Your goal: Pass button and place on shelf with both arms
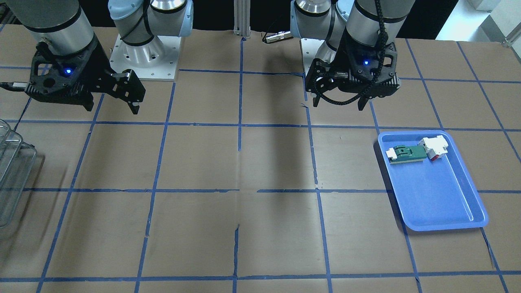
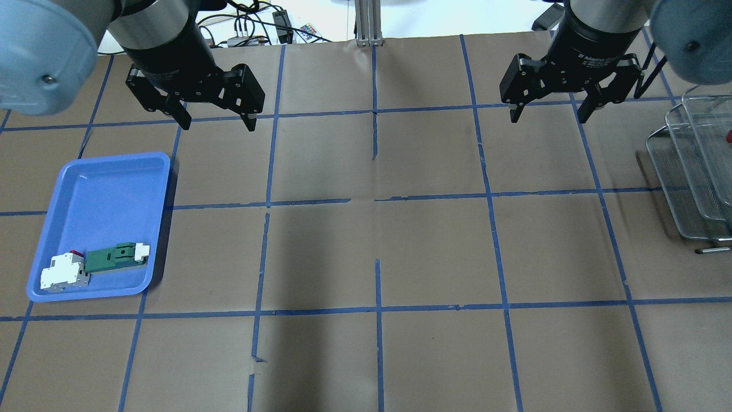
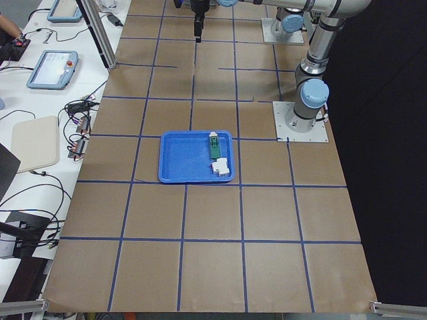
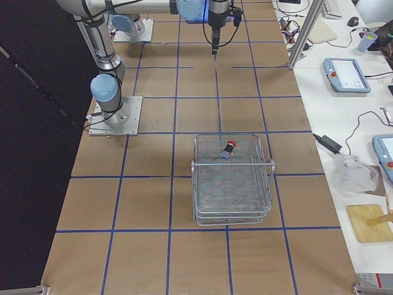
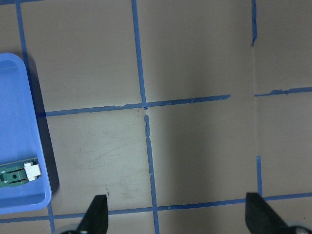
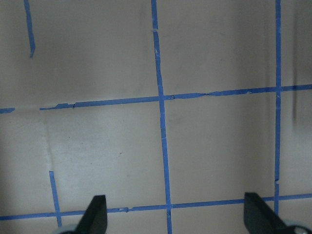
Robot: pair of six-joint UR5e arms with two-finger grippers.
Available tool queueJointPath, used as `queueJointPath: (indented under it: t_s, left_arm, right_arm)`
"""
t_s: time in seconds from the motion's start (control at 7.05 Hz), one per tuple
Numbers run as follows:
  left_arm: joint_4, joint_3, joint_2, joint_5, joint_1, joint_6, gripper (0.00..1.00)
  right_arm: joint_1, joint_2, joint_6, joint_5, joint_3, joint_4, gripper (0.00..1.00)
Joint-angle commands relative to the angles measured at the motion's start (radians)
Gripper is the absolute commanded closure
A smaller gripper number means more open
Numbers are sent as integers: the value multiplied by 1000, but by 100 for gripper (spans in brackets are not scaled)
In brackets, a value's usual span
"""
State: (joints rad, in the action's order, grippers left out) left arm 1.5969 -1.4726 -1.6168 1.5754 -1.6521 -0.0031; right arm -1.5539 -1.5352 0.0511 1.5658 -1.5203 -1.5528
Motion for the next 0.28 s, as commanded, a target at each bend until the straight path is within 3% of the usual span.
queueJointPath:
  t_s: [0.0, 0.14]
  left_arm:
    - [0, 0, 0, 0, -2, 0, 0]
    - [0, 0, 0, 0, -2, 0, 0]
  right_arm:
    - [0, 1, -5, 0, 0, 0, 0]
    - [0, 1, -7, 2, -3, 0, 0]
